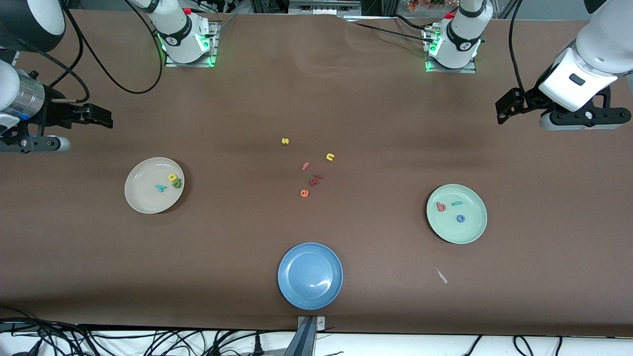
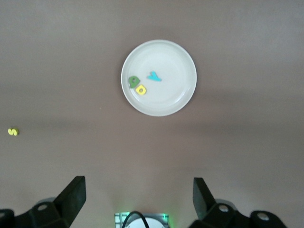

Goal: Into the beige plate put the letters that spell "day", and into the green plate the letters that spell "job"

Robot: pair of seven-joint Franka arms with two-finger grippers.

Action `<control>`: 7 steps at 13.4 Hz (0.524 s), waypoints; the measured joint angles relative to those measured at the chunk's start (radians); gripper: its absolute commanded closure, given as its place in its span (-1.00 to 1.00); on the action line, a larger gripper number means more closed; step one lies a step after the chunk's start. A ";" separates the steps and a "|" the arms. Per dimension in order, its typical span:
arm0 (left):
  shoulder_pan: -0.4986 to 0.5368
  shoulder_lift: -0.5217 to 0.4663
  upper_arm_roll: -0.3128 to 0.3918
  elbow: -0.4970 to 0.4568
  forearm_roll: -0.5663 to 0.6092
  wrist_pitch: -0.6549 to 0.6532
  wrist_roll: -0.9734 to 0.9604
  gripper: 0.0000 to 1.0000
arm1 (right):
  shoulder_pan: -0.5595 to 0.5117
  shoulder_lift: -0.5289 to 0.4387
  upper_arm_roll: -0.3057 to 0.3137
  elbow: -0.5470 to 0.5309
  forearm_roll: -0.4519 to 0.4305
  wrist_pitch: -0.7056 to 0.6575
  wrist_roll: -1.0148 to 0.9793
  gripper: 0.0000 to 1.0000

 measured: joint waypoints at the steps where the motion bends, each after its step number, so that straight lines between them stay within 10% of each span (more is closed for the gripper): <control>1: 0.000 0.000 0.000 0.000 0.000 0.000 0.000 -1.00 | 0.000 0.000 0.000 0.000 0.000 0.018 0.000 -1.00; 7: -0.001 0.000 0.000 0.000 0.000 0.000 0.000 -1.00 | 0.000 0.000 0.000 0.000 0.000 0.051 0.000 -1.00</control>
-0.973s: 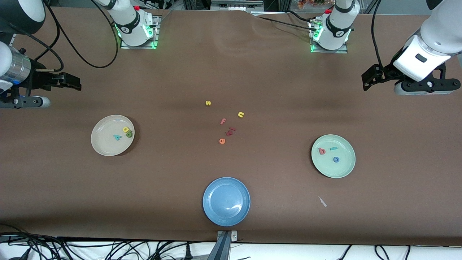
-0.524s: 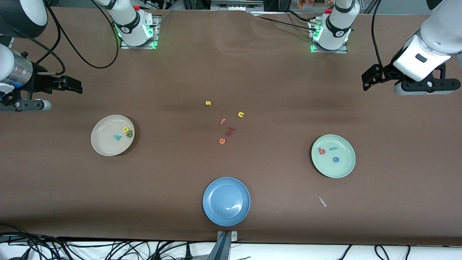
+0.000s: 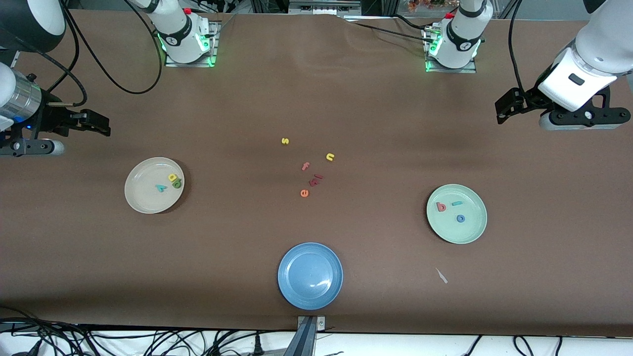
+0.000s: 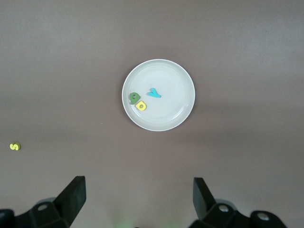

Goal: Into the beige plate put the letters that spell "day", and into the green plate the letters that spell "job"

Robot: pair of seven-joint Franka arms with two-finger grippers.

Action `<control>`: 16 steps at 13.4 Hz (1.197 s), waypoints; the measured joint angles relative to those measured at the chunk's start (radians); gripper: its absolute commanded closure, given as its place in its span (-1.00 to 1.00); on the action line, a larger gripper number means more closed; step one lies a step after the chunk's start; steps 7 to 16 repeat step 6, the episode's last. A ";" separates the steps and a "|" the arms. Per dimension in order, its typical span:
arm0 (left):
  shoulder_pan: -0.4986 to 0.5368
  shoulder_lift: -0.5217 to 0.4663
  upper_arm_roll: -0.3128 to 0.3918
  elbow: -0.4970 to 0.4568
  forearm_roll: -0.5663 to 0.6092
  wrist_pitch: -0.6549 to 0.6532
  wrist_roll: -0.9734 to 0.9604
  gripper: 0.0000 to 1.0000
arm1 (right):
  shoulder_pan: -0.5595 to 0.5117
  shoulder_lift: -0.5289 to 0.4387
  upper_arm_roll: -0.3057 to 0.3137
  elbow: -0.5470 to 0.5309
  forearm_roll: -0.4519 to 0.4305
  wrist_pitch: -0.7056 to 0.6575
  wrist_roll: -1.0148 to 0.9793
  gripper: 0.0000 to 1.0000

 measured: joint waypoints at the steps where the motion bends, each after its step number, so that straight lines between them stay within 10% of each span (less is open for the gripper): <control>1: 0.000 0.000 0.000 0.000 0.000 0.000 0.000 -1.00 | 0.000 0.000 0.000 0.000 0.000 0.002 0.000 -1.00; 16: 0.000 0.000 0.000 0.000 0.000 0.000 0.000 -1.00 | -0.003 0.000 -0.001 0.000 0.000 0.007 0.000 -1.00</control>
